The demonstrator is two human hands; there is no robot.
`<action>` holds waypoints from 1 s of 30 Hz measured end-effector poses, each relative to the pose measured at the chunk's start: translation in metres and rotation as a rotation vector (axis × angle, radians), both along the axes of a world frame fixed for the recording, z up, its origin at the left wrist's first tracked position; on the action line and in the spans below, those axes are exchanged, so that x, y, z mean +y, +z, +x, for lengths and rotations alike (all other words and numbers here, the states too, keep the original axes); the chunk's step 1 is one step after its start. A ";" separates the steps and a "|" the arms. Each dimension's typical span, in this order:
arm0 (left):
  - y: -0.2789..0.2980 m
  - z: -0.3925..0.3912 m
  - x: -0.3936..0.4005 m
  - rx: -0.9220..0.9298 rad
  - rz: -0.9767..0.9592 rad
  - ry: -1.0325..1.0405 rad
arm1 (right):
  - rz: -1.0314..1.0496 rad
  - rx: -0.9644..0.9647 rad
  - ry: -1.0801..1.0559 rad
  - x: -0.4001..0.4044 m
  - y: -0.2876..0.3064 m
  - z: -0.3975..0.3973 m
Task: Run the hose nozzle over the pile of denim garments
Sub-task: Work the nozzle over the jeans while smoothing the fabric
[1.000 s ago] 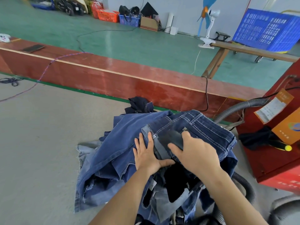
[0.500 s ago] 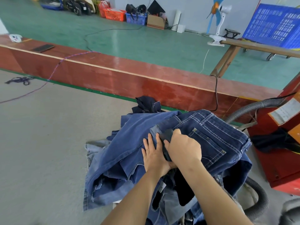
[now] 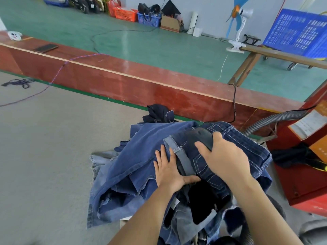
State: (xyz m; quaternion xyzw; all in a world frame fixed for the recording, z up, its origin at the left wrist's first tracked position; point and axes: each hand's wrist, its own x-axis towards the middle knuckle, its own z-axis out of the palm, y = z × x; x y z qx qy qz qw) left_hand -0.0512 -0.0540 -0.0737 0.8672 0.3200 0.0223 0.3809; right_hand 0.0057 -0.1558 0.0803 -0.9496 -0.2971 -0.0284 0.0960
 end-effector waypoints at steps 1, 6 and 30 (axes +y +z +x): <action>0.000 0.000 -0.001 -0.002 0.000 0.006 | -0.041 0.012 0.010 -0.006 0.000 -0.005; 0.002 0.000 -0.003 0.017 0.014 0.018 | -0.240 0.077 0.048 -0.012 -0.013 -0.016; 0.042 -0.003 -0.014 -0.390 -0.032 0.272 | 0.372 0.076 -0.194 -0.028 0.024 0.033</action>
